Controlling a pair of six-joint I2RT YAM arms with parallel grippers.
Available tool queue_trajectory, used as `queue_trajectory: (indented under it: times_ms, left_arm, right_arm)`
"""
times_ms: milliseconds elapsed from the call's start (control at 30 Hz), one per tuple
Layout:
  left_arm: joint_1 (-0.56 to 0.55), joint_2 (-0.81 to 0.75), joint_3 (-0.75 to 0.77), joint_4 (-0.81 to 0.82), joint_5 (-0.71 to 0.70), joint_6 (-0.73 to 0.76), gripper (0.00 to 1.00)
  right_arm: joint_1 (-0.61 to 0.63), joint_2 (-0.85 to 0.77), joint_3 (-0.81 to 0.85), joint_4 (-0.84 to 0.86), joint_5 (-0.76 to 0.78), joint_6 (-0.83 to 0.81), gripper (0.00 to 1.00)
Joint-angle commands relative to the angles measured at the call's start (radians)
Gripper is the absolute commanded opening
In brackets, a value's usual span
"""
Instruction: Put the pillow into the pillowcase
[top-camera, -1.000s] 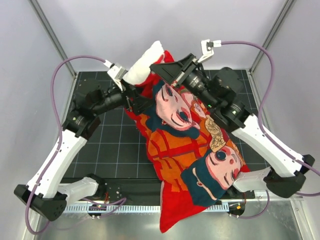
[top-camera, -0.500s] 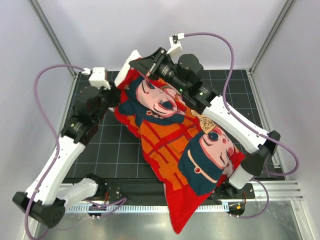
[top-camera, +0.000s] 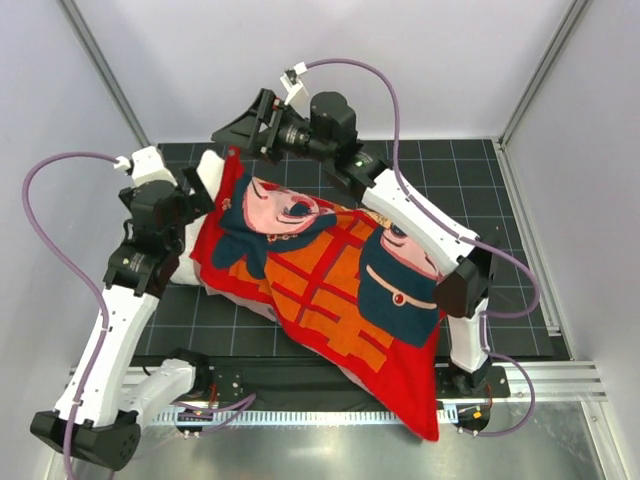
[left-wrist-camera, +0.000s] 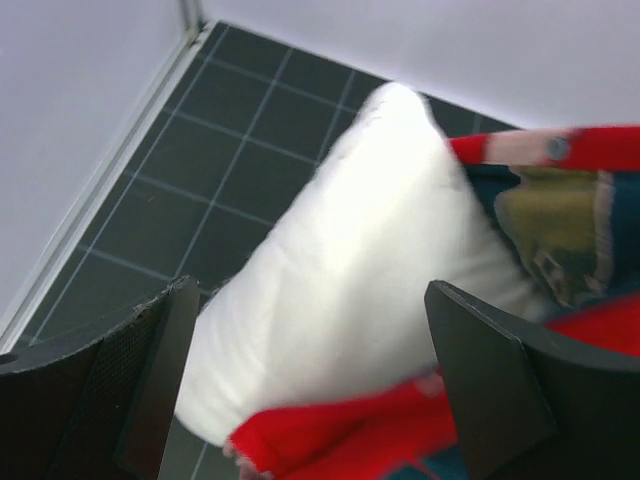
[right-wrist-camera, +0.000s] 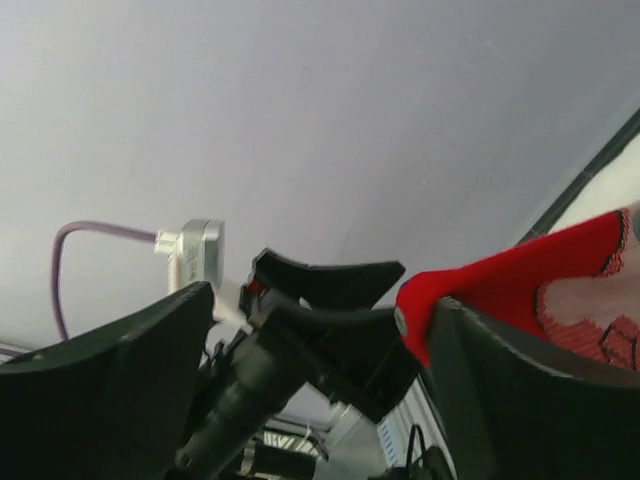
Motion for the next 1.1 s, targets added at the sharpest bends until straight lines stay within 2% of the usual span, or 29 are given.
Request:
queue_trajectory:
  times_ms: [0, 100, 133, 167, 200, 233, 267, 333, 400, 433, 500, 600, 700, 900, 967, 1000, 1067]
  left_arm:
    - [0.115, 0.002, 0.002, -0.063, 0.087, -0.099, 1.00]
    - [0.218, 0.011, -0.015, -0.095, 0.211, -0.170, 1.00]
    - [0.241, 0.017, -0.026, -0.093, 0.246, -0.179, 1.00]
    - [0.290, 0.023, -0.037, -0.093, 0.316, -0.190, 1.00]
    - [0.302, 0.029, -0.055, -0.093, 0.347, -0.196, 1.00]
    - [0.333, 0.034, -0.070, -0.081, 0.379, -0.202, 1.00]
    - [0.347, 0.035, -0.089, -0.063, 0.475, -0.205, 1.00]
    - [0.348, 0.032, -0.141, 0.011, 0.588, -0.208, 1.00]
    - [0.348, 0.023, -0.153, 0.035, 0.692, -0.211, 1.00]
    - [0.348, 0.025, -0.152, 0.051, 0.720, -0.198, 1.00]
    - [0.348, 0.035, -0.147, 0.052, 0.730, -0.179, 1.00]
    - [0.351, 0.089, -0.133, 0.046, 0.719, -0.187, 1.00]
    - [0.361, 0.165, -0.097, 0.029, 0.759, -0.201, 1.00]
    - [0.376, 0.215, -0.107, 0.022, 0.771, -0.210, 0.98]
    - [0.377, 0.233, -0.101, 0.007, 0.759, -0.196, 0.72]
    - [0.379, 0.239, -0.098, -0.006, 0.754, -0.191, 0.49]
    - [0.382, 0.229, -0.098, -0.014, 0.721, -0.182, 0.25]
  right_arm:
    - [-0.040, -0.092, 0.138, -0.067, -0.123, -0.073, 0.97]
    - [-0.090, -0.198, 0.046, -0.195, -0.137, -0.173, 0.98]
    - [-0.107, -0.241, -0.077, -0.209, -0.122, -0.241, 0.98]
    - [-0.118, -0.353, -0.145, -0.235, -0.101, -0.272, 0.98]
    - [-0.124, -0.406, -0.214, -0.250, -0.026, -0.312, 0.99]
    - [-0.138, -0.470, -0.352, -0.272, 0.014, -0.344, 0.99]
    - [-0.142, -0.574, -0.417, -0.280, 0.053, -0.393, 1.00]
    - [-0.152, -0.672, -0.582, -0.298, 0.152, -0.426, 1.00]
    - [-0.164, -0.774, -0.655, -0.351, 0.214, -0.478, 1.00]
    - [-0.167, -0.798, -0.705, -0.425, 0.291, -0.492, 1.00]
    - [-0.185, -0.868, -0.785, -0.523, 0.437, -0.515, 1.00]
    - [-0.268, -0.919, -0.865, -0.589, 0.496, -0.510, 0.99]
    - [-0.345, -0.971, -0.977, -0.591, 0.460, -0.503, 1.00]
    - [-0.353, -1.031, -1.187, -0.530, 0.415, -0.461, 1.00]
    - [-0.354, -1.049, -1.221, -0.491, 0.409, -0.444, 1.00]
    - [-0.353, -1.052, -1.238, -0.482, 0.409, -0.441, 1.00]
    - [-0.353, -1.066, -1.253, -0.476, 0.375, -0.429, 1.00]
